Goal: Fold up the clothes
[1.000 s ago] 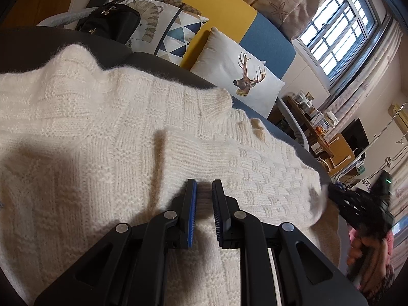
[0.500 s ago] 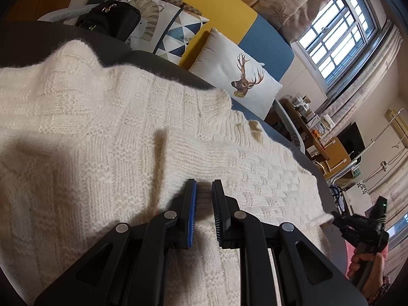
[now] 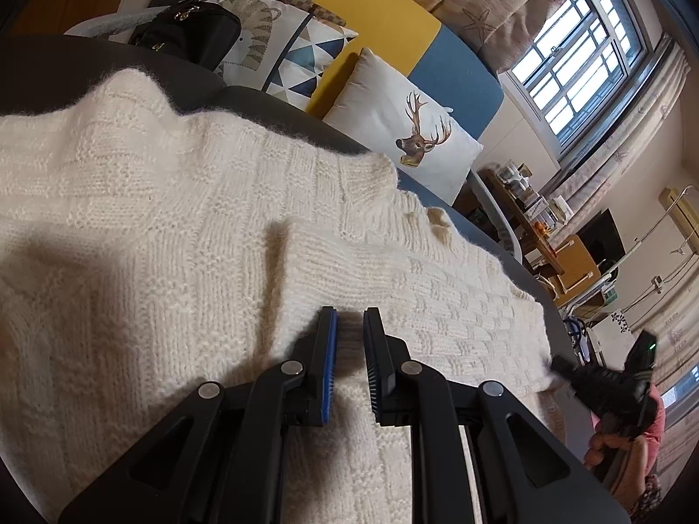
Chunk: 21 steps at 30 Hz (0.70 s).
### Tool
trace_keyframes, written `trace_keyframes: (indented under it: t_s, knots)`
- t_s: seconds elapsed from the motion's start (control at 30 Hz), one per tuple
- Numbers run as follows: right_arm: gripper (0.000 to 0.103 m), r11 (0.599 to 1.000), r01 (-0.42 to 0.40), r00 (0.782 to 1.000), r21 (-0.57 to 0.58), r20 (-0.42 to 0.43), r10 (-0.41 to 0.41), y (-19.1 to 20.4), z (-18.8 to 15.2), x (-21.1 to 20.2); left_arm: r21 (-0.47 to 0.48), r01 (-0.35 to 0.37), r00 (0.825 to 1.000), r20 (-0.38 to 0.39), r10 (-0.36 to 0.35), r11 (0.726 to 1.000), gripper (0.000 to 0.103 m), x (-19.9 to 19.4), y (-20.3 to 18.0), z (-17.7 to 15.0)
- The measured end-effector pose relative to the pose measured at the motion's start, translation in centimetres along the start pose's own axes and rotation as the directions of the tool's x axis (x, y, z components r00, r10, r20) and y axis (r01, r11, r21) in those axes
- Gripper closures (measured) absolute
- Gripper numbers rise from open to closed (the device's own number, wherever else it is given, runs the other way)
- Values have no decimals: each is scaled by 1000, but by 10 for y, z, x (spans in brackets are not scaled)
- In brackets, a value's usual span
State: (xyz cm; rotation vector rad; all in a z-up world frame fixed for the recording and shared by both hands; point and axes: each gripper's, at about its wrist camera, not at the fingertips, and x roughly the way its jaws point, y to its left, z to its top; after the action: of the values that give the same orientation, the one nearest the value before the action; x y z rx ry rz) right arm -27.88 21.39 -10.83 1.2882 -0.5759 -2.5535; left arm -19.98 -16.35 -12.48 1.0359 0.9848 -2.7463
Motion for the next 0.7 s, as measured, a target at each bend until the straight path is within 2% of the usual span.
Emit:
trace_keyframes:
  t_s: [0.1,0.17,0.23,0.3,0.33,0.43,0.57,0.7]
  knots:
    - [86,990,-69,997,-120,-24,66,38,8,22,-1,2,1000,0,-2,1000,88,0,1,0]
    - [86,987,-101,993,-124,-68,94,49,10,45,-1,2,1000,-1,-2,1000,88,0,0,0]
    - [88,993,-63,993,-104,-105,52,46,10,66,-2,2,1000,-1,-2,1000,88,0,0,0]
    - [92,997,-36,996,-67,-84,31,44,10,65,-2,2,1000,0,-2,1000,88,0,-1,-1]
    - [85,999,-8,997,-42,-82,5,47,9,60,-1,2,1000,1,-2,1000,88,0,-1,-1]
    - [85,992,-87,995,-91,-58,82,78,-6,42,-6,5,1000,0,-5,1000,88,1,0,0]
    - [85,959,-128,986,-252,-134,96,124,-48,50,-40,44,999,-2,-44,998,88,-1,6,1]
    - [86,936,-52,996,-347,-85,23,138,-70,61,-85,72,997,-26,-75,994,88,-13,13,7]
